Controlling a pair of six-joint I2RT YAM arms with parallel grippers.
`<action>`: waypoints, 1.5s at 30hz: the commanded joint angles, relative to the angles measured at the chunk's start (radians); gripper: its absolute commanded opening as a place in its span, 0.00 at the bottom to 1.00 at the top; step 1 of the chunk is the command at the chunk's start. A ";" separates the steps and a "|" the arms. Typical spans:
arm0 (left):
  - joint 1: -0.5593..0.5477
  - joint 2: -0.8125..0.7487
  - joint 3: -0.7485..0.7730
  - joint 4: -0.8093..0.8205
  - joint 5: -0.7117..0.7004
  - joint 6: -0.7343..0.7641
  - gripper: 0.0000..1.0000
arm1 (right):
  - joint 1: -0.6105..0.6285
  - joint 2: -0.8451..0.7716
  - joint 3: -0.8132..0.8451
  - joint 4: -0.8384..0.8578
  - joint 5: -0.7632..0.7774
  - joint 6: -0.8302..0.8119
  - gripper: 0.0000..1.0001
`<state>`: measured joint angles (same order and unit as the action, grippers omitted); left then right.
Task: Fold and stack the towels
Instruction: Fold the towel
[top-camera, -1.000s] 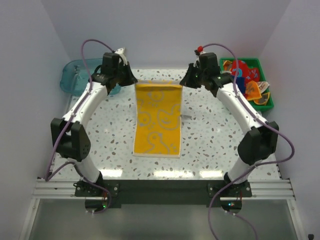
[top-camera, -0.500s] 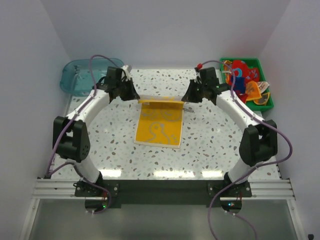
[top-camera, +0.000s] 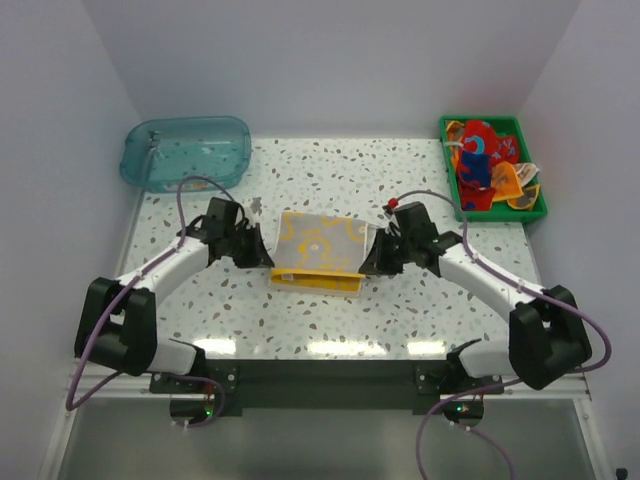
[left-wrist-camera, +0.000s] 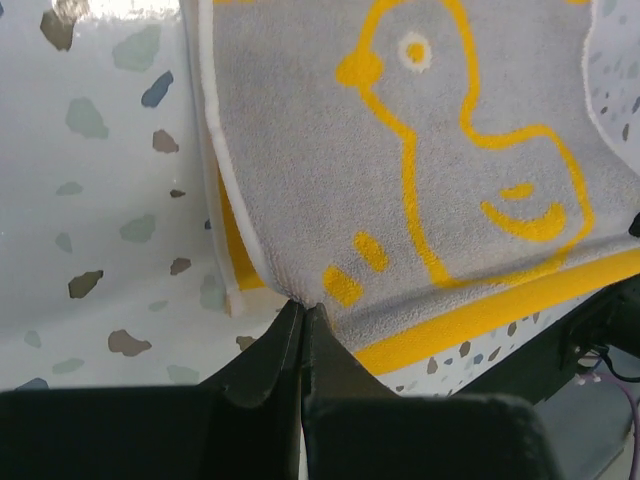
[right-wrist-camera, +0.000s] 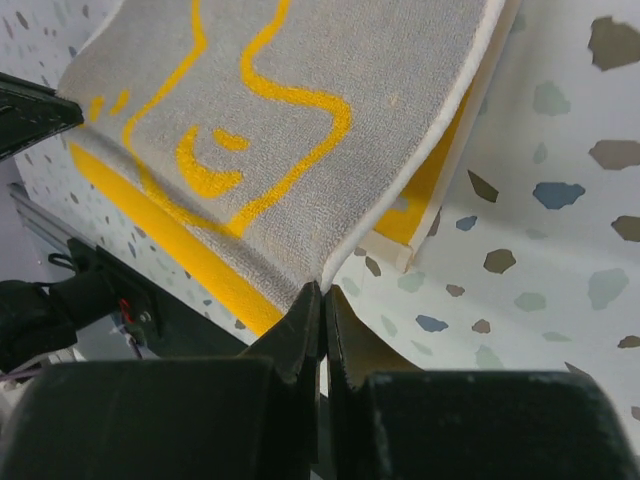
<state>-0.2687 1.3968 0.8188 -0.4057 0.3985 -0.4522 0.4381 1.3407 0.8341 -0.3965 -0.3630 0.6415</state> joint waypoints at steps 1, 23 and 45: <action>0.017 -0.007 -0.047 0.053 -0.113 0.047 0.00 | 0.042 -0.005 -0.078 0.079 0.081 0.033 0.00; 0.010 0.241 0.474 0.016 -0.199 0.073 0.00 | -0.025 0.144 0.299 -0.007 0.337 -0.117 0.00; 0.034 0.510 0.895 -0.106 -0.144 0.087 0.00 | -0.114 0.270 0.561 -0.080 0.291 -0.160 0.00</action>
<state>-0.2562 1.9606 1.7489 -0.4351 0.2684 -0.4042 0.3355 1.6917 1.4635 -0.4076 -0.0574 0.4736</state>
